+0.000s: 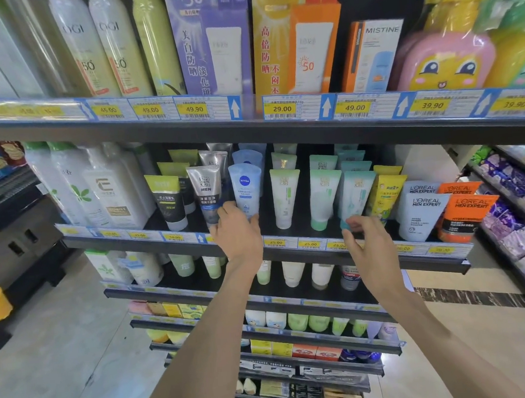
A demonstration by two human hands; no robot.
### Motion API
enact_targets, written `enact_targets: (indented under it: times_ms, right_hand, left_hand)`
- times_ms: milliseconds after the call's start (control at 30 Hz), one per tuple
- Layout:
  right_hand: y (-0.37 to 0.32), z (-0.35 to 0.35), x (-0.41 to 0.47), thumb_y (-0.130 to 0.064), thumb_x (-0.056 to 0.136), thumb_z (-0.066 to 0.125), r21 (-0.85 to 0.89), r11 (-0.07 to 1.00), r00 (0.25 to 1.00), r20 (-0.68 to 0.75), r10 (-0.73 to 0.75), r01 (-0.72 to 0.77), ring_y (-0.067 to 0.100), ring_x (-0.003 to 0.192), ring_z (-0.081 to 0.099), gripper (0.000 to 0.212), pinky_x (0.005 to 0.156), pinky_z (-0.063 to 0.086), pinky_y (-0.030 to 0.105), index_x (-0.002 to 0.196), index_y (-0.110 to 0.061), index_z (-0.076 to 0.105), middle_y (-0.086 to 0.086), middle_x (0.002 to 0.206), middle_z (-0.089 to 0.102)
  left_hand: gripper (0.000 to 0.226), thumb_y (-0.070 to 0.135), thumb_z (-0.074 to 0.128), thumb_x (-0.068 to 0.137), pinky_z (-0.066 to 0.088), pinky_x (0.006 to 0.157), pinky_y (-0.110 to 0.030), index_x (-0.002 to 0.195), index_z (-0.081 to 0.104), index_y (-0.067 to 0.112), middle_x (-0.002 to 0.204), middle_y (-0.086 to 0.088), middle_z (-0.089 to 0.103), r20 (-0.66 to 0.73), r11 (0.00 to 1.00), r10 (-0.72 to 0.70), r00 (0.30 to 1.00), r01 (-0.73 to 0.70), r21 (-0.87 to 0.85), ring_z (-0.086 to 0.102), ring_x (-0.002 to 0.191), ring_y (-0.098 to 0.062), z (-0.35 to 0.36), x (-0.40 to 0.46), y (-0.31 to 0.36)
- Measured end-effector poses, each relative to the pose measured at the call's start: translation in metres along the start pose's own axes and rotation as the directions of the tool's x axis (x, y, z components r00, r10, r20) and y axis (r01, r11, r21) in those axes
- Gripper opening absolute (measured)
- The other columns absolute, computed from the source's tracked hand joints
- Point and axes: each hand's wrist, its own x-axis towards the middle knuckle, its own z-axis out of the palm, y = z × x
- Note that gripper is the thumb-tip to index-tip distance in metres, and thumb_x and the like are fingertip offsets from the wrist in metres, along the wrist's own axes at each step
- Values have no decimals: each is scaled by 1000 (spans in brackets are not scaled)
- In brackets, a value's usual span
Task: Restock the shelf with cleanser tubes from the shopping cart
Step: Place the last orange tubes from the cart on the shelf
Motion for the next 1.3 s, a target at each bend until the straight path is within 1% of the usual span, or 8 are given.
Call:
enact_targets:
  times_ms: [233,367,500,600,733,933,1067,1300]
  right_hand:
    - [-1,0,0,-30,102,58,-3,1000,1000,12,11,-11,17,104,61,26,89,53,39,126,-19,61,-5,118,59]
    - [-2,-1,0,-29,102,58,2,1000,1000,4,7,-7,19,104,61,26,88,53,40,125,-18,61,-3,118,60]
    - [-3,0,-1,-27,102,59,4,1000,1000,-3,-8,8,19,104,61,26,88,53,41,125,-16,61,-2,117,61]
    - [-5,-1,-2,-25,102,59,10,1000,1000,-6,-15,15,19,104,61,25,89,53,41,124,-15,61,-1,117,61]
    - [-5,-1,-2,-25,102,60,-1,1000,1000,-4,-12,12,20,104,61,24,89,52,42,123,-15,62,0,116,62]
    - [-5,-1,-1,-25,102,61,-32,999,1000,-4,-3,3,20,103,62,24,88,51,40,123,-15,62,1,117,63]
    - [-8,-1,-2,-23,102,62,-46,999,1000,-16,-3,2,20,102,61,23,86,47,34,122,-14,63,2,116,63]
    - [-11,-1,-3,-23,102,61,-57,998,1000,-9,3,-4,21,101,62,23,85,51,37,123,-14,63,1,114,63]
  left_hand:
    - [49,34,80,88,40,105,-46,123,55,11,120,-9,63,3,1000,-5,1000,5,2,63,112,-30,3,2,1]
    - [51,43,75,92,37,104,-41,127,56,12,121,-6,62,-28,995,33,999,-35,-93,60,114,-25,0,-4,-6]
    - [42,38,74,93,47,96,-38,121,55,13,116,-3,59,-176,983,71,982,-99,-157,57,111,-24,-9,-6,-20]
    - [54,37,78,88,46,97,-40,127,52,12,121,-7,57,-257,996,-6,966,-17,-86,55,115,-27,-17,4,-32]
    - [79,45,81,85,41,105,-44,143,42,8,134,-12,54,-164,994,-95,982,101,33,54,126,-32,-22,20,-41]
    - [59,36,77,91,40,100,-46,130,44,6,127,-13,56,-79,992,-78,994,86,93,61,120,-35,-22,36,-44]
    - [57,31,78,91,42,102,-45,130,45,6,128,-14,56,-60,995,-54,997,59,78,61,121,-36,-20,38,-44]
    - [58,30,79,90,43,105,-46,131,46,6,130,-14,57,-41,998,-53,998,54,33,60,123,-36,-20,41,-43]
